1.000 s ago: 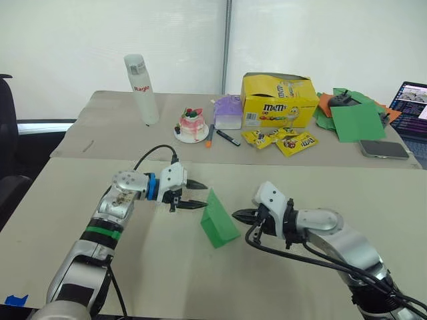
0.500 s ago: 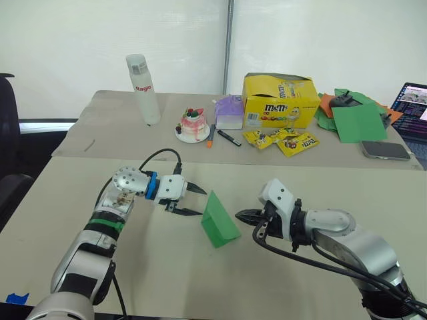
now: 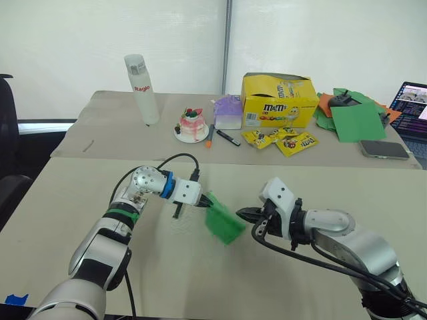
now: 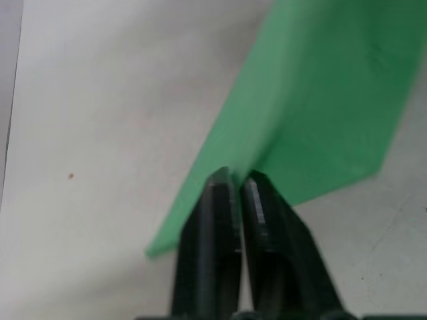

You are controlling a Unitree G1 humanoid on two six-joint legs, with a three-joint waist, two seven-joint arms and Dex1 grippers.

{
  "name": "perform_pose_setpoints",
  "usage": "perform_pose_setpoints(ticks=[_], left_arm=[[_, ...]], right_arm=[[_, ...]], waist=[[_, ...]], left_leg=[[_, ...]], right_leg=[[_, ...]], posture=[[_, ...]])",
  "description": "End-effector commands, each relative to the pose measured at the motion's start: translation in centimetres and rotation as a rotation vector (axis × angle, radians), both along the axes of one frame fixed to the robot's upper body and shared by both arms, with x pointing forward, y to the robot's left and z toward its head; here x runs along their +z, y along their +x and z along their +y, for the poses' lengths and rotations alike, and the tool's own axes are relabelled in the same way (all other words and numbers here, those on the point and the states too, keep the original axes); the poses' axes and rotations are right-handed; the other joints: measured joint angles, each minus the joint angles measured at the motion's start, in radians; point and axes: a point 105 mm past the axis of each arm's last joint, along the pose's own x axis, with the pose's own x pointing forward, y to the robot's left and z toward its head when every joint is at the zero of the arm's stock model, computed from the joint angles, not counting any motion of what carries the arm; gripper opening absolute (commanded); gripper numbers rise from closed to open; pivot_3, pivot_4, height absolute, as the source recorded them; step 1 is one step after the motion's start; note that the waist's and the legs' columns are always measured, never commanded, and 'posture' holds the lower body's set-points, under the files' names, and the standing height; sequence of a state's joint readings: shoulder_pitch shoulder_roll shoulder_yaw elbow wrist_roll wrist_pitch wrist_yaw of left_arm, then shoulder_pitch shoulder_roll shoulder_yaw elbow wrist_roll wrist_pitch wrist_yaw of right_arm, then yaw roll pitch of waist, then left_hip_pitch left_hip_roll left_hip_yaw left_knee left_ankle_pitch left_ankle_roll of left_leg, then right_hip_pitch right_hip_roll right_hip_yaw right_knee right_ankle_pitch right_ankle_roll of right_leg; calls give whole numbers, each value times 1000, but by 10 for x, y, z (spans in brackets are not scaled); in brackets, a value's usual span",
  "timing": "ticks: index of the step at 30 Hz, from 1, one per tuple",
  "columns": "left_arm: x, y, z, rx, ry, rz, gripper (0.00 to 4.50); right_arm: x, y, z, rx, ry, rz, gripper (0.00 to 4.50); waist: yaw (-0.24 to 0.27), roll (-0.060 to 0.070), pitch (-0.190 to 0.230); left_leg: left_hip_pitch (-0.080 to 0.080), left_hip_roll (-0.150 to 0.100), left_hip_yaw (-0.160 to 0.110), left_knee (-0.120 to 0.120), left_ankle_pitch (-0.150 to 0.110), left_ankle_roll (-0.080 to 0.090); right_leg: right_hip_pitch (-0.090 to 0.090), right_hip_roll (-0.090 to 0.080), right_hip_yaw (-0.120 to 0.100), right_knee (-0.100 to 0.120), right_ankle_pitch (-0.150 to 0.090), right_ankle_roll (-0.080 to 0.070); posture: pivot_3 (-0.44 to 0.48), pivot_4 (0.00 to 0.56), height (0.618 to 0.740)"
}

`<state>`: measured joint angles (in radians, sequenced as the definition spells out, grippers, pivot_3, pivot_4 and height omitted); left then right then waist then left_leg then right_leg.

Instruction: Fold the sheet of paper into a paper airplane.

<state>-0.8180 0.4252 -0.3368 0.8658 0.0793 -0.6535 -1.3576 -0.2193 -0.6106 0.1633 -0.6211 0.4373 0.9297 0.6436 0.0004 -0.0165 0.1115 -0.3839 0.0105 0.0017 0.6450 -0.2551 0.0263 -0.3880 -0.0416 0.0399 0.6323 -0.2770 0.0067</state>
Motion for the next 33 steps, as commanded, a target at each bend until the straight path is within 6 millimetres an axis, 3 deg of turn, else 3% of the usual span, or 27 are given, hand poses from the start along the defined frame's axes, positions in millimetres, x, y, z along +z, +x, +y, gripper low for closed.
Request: perform_pose_setpoints(ticks=[1,6,12,19,24,29,30,31,33], left_arm=[[10,2,-3,19,-1,-2,29],[21,-7,-12,151,-4,69,29],[19,-25,-24,245,43,91,29],[8,-32,-33,305,59,125,29],[11,-39,-34,290,31,187,1514],[34,-46,-12,247,-36,305,3179],[42,-45,-5,248,-70,337,3207],[48,-45,-1,250,-94,359,3207],[63,-38,9,279,-174,380,3207]], right_arm=[[13,-2,0,7,15,-51,0],[26,-6,-12,0,-8,-81,0],[51,17,-39,-143,-33,-200,0],[55,23,-43,-165,-50,-230,0],[58,23,-44,-148,-62,-245,0],[57,13,-42,-70,-49,-219,0],[57,9,-40,-45,-30,-206,595],[57,7,-39,-30,-17,-199,726],[52,0,-37,14,-51,-211,1423]], waist=[[0,0,0],[-3,0,0],[-3,0,0],[-2,1,0],[1,1,0],[-1,1,0],[-2,1,0],[-2,1,0],[-3,1,0]], left_leg=[[0,0,0,0,0,0],[0,0,-1,0,0,0],[1,1,-1,1,0,0],[1,1,0,1,0,0],[1,1,0,1,0,0],[1,1,0,1,0,0],[1,1,0,1,0,0],[1,2,0,1,0,0],[1,2,0,1,0,0]], right_leg=[[0,0,0,0,0,0],[0,0,1,1,0,0],[1,1,2,2,0,0],[1,1,2,2,0,0],[1,1,2,2,0,0],[1,1,2,2,0,0],[1,1,2,2,0,0],[1,1,2,1,0,0],[1,1,2,2,0,0]], posture=[[0,150,738],[0,150,738],[0,150,738],[0,150,738],[0,150,738],[0,150,738],[0,150,738],[0,150,738],[0,150,738]])
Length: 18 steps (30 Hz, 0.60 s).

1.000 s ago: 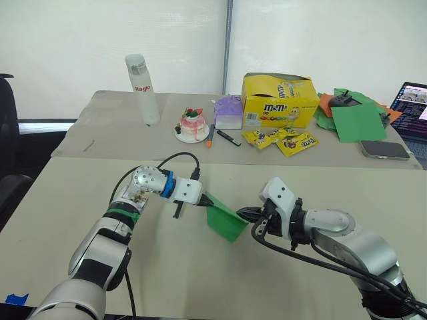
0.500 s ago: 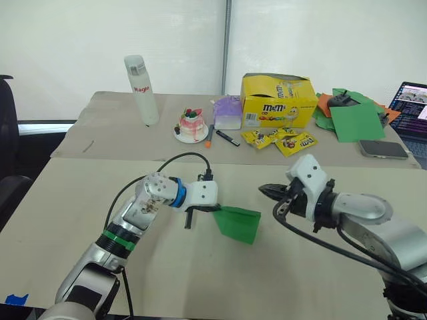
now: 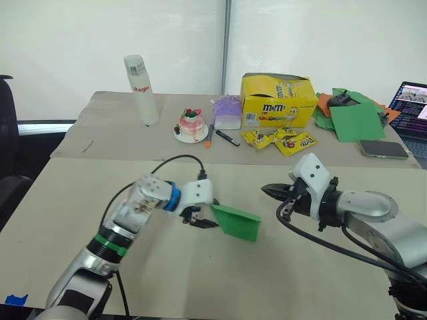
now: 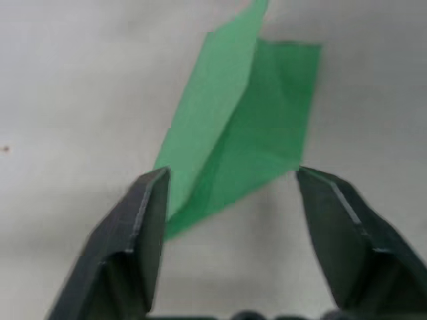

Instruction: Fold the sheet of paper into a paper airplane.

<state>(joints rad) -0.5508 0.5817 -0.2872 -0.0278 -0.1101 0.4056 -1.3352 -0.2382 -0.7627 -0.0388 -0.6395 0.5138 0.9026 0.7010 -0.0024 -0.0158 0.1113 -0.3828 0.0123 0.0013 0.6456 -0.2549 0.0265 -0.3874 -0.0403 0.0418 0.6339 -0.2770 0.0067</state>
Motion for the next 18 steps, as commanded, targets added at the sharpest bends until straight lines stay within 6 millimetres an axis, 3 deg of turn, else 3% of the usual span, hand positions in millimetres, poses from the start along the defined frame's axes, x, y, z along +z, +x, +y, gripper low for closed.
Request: perform_pose_setpoints(ticks=[1,4,8,14,15,18], left_arm=[[37,9,12,36,-151,-9,3207],[44,14,18,71,-203,-6,3207],[42,21,17,114,-235,-22,3207],[36,30,8,156,-275,-26,3207],[35,31,7,157,-277,-25,3207],[32,31,7,147,-272,-28,3207]], right_arm=[[4,-13,6,94,-59,-95,1770],[-8,-19,10,122,-84,-110,2796],[-32,-24,10,156,-140,-105,2796],[-44,-20,8,158,-181,-140,2796],[-45,-19,8,151,-180,-144,2204],[-52,-19,9,168,-195,-144,1312]], waist=[[4,0,0],[7,0,0],[8,0,0],[8,0,0],[8,0,0],[9,0,0]], left_leg=[[0,0,0,0,0,0],[0,-1,0,1,0,0],[0,-1,1,1,0,0],[0,-1,1,3,0,0],[0,-1,1,3,0,0],[0,-1,1,3,0,0]], right_leg=[[0,0,0,0,0,0],[1,-1,0,-1,0,0],[1,-1,0,-1,0,0],[1,0,0,1,0,0],[1,0,0,1,0,0],[1,0,0,1,0,0]], posture=[[0,150,738],[0,150,738],[0,150,738],[0,150,738],[0,150,738],[0,150,738]])
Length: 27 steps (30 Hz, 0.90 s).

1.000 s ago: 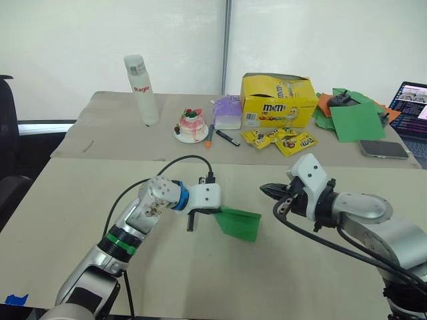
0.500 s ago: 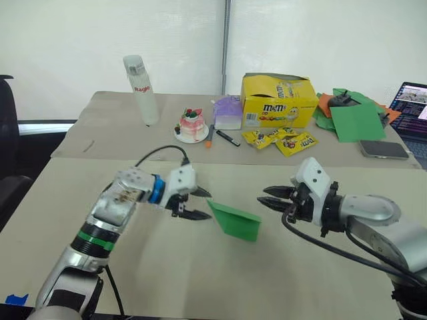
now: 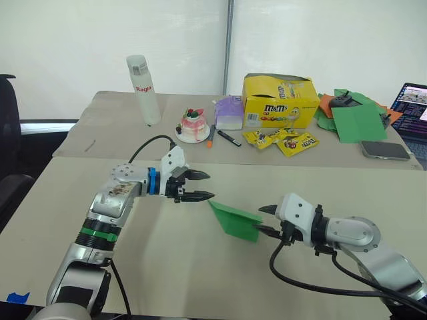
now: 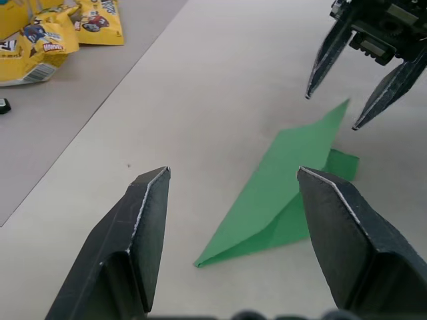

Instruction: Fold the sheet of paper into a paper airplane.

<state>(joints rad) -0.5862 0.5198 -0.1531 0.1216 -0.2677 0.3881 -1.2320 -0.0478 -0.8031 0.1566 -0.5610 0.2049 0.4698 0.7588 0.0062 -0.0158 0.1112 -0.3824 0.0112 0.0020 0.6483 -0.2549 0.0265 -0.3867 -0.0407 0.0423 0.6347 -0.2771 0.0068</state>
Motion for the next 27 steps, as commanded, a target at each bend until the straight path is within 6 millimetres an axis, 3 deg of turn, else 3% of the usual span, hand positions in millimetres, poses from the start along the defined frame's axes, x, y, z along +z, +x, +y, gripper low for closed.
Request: perform_pose_setpoints(ticks=[1,4,8,13,23,27], left_arm=[[9,2,-1,-22,-5,-50,3207],[10,7,-1,-17,-11,-56,3207],[11,17,1,-4,-55,-31,3207],[4,10,0,-97,-40,14,3207],[-32,-9,-3,-289,124,-41,49],[-42,-17,-10,-320,143,-57,49]], right_arm=[[-3,-2,5,45,-14,-36,985],[-7,-4,8,71,-13,-47,14],[-19,-7,8,162,-117,-119,14],[-22,-14,12,309,-186,-203,14],[-12,-17,18,453,-210,-314,0],[-15,-19,20,469,-215,-309,0]], waist=[[0,0,0],[2,0,0],[6,0,0],[1,0,0],[5,0,0],[5,0,0]], left_leg=[[0,0,0,0,0,0],[0,0,0,0,0,0],[0,-2,0,2,0,0],[1,-3,1,2,0,0],[2,-3,1,3,0,0],[2,-3,1,3,0,0]], right_leg=[[0,0,0,0,0,0],[0,0,0,0,0,0],[0,0,0,2,0,0],[0,0,0,5,0,1],[0,0,1,5,0,0],[0,-1,1,6,0,0]], posture=[[0,150,738],[0,150,738],[0,150,738],[0,150,738],[0,150,738],[0,150,738]])
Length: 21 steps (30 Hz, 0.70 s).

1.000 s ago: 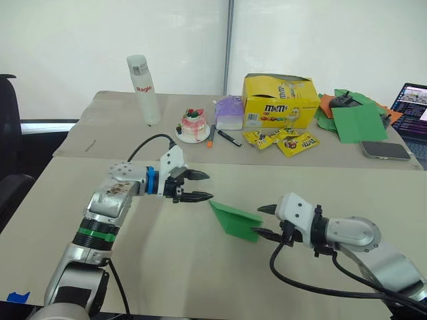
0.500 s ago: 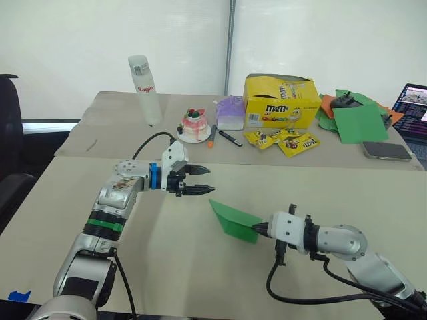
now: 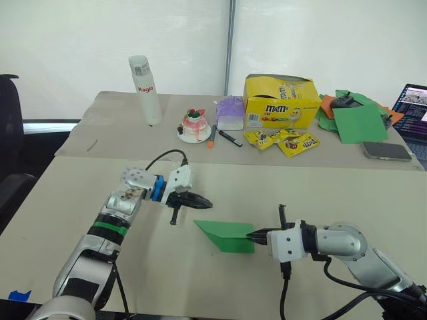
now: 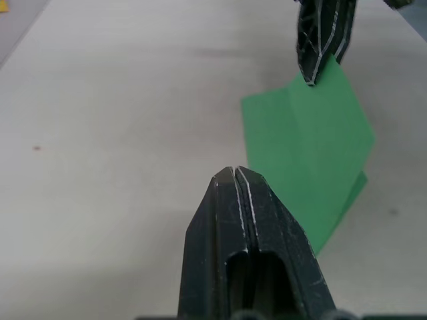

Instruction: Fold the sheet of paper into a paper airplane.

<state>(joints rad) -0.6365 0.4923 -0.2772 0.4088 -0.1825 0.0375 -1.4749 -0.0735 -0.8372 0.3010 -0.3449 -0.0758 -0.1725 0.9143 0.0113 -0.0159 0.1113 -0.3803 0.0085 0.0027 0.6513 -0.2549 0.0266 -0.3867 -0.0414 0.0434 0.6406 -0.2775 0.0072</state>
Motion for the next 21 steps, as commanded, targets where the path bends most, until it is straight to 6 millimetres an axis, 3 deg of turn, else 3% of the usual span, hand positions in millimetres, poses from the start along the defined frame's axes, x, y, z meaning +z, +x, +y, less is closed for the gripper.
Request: perform_pose_setpoints(ticks=[1,14,21], left_arm=[[-5,-5,-6,-33,22,-58,49],[-54,-24,-5,-28,114,-71,49],[-56,-26,-6,-22,113,-90,49]], right_arm=[[8,0,5,29,10,-43,0],[8,-12,15,15,43,46,0],[4,-12,18,-24,89,227,0]], waist=[[-1,0,0],[3,0,0],[2,1,-1]], left_leg=[[0,0,0,0,0,0],[1,0,0,0,0,0],[3,0,0,1,0,0]], right_leg=[[0,0,0,0,0,0],[0,-1,0,1,0,0],[3,-1,0,1,0,0]], posture=[[0,150,738],[0,150,738],[0,150,738]])
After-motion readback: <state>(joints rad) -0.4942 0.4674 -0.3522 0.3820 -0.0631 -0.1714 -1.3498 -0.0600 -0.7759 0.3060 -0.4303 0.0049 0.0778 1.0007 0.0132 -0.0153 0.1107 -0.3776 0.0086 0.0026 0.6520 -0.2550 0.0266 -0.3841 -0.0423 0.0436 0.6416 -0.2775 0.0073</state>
